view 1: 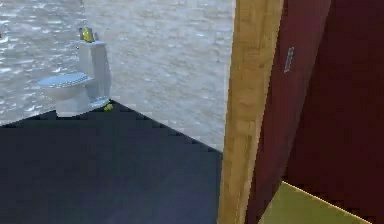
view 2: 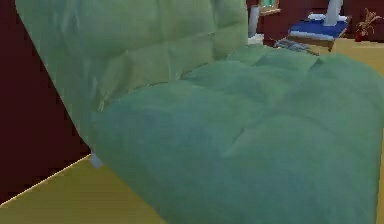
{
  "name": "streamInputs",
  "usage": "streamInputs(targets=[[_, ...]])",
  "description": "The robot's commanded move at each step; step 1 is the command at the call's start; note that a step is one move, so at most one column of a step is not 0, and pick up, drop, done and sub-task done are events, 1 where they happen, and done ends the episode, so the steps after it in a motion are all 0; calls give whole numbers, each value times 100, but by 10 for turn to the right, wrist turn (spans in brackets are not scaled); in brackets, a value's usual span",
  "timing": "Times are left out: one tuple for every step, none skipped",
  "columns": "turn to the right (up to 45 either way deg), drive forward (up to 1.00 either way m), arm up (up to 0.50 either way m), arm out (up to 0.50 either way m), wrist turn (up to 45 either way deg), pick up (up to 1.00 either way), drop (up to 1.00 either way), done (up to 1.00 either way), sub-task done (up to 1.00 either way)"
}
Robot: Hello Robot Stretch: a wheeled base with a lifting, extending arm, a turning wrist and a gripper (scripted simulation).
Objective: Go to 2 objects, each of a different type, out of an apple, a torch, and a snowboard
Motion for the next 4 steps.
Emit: streamInputs(targets=[[-390,0,0,0,0,0,0,0,0],[0,100,0,0,0,0,0,0,0],[0,30,0,0,0,0,0,0,0],[-120,0,0,0,0,0,0,0,0]])
